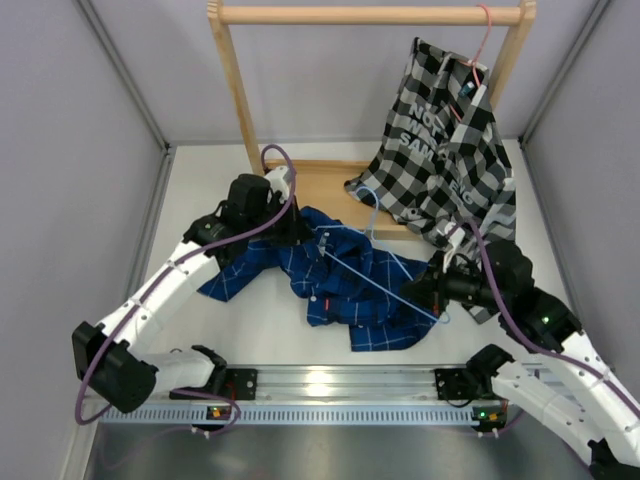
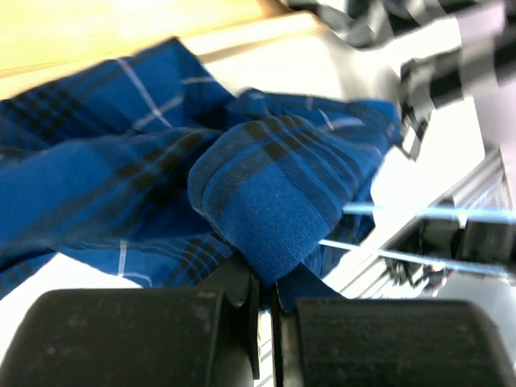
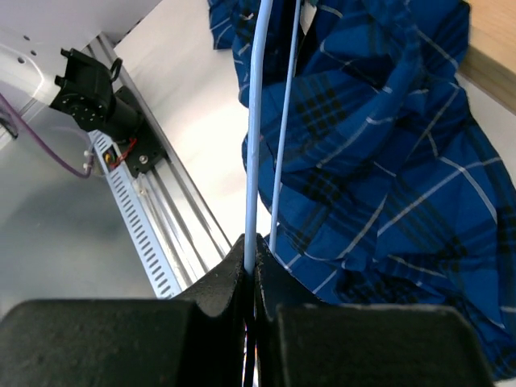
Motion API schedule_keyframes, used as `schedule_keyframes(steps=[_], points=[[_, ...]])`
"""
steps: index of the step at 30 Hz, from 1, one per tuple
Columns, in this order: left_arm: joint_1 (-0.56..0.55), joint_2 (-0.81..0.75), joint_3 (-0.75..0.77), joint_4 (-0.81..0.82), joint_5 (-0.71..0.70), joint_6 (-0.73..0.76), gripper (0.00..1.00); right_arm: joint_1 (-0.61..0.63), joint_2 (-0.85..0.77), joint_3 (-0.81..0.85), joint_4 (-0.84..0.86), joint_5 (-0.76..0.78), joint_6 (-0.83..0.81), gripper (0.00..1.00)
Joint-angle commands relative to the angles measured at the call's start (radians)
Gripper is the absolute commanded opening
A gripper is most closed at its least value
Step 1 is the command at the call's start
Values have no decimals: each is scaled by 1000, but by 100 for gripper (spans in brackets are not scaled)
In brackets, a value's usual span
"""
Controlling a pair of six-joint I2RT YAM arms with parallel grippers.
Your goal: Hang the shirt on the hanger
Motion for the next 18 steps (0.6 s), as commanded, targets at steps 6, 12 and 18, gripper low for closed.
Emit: schedule_keyframes(steps=[6,12,18], points=[[-101,-114,153,-216,-48,147,0,11,184,34,350,-256,-39,0],[-131,-120,265,-443,-213,219,0,29,364,118,427,-442,-151,0],[-135,-124,383,-563,-321,236,0,80,575,234,326,-434,-333,0]])
